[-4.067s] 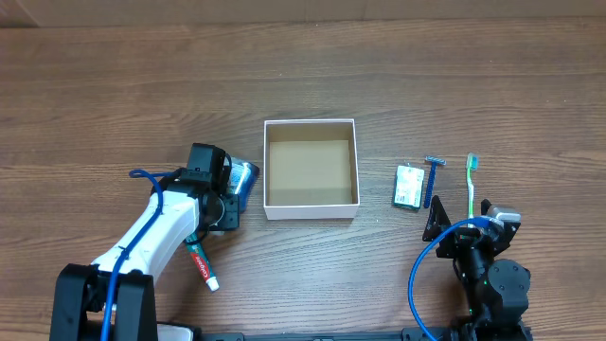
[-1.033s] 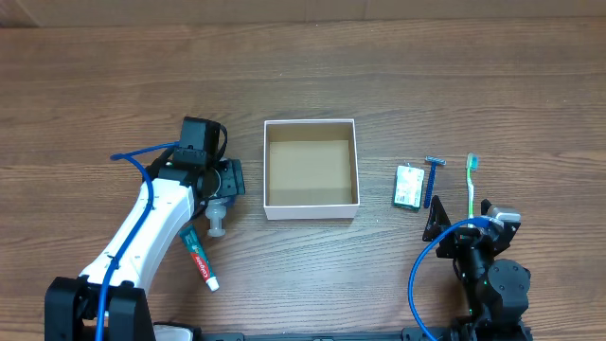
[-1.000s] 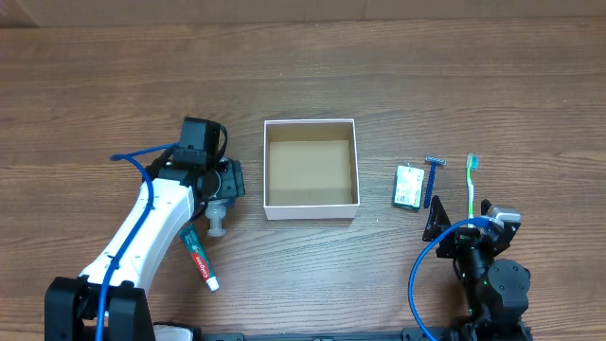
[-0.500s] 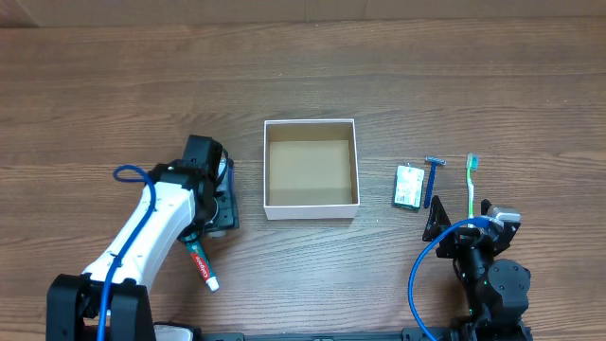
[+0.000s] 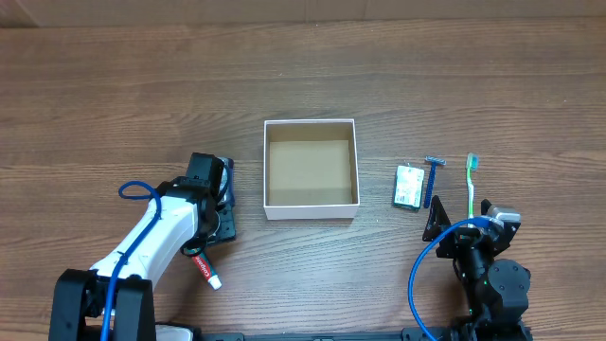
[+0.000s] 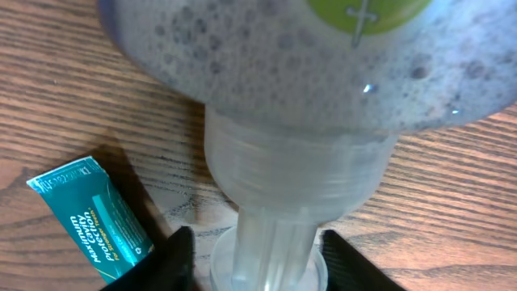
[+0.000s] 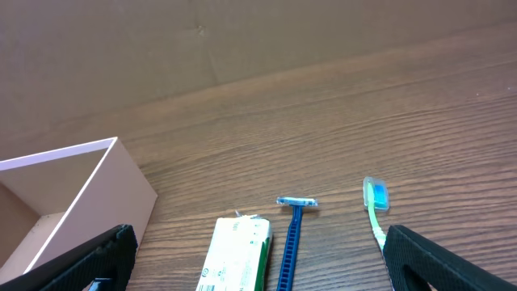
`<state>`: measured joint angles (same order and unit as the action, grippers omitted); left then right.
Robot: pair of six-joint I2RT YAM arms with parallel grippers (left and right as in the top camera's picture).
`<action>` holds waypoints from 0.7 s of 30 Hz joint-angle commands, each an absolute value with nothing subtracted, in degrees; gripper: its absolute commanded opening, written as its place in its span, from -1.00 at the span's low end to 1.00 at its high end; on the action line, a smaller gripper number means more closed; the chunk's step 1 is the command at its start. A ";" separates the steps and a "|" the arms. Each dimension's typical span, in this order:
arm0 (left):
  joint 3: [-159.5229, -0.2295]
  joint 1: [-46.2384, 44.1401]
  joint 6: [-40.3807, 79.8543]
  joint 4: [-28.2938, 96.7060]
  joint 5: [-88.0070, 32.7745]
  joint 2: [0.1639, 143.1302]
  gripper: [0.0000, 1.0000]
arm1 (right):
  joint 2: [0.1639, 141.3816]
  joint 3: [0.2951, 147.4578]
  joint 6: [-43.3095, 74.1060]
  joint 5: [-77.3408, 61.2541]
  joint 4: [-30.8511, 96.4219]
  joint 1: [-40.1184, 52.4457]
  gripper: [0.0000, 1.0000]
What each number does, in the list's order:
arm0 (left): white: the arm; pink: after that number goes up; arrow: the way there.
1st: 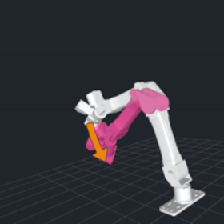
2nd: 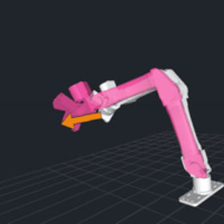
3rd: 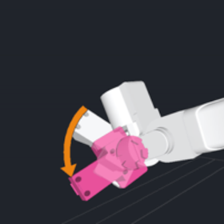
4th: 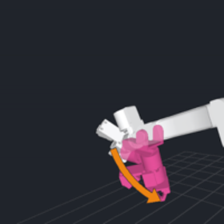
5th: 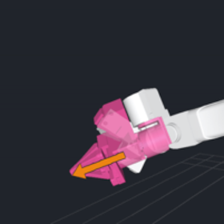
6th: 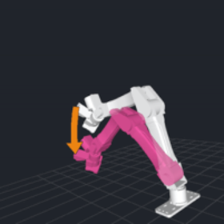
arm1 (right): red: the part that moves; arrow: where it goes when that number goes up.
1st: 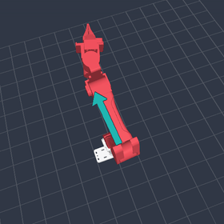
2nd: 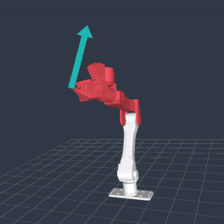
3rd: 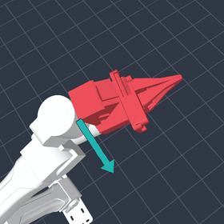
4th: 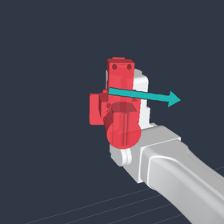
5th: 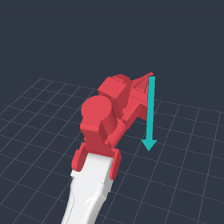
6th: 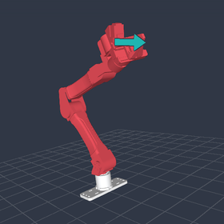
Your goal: Pack container
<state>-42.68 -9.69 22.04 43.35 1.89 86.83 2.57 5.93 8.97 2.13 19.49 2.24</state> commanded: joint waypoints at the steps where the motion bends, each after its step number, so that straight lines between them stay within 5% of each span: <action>1: -42.26 -9.41 22.33 42.98 1.48 87.26 -0.17 | 2.22 5.85 8.91 2.50 19.14 2.00 1.00; 21: -54.98 -9.41 21.85 54.22 2.70 87.18 -0.50 | 2.22 5.85 8.91 2.50 19.14 2.00 1.00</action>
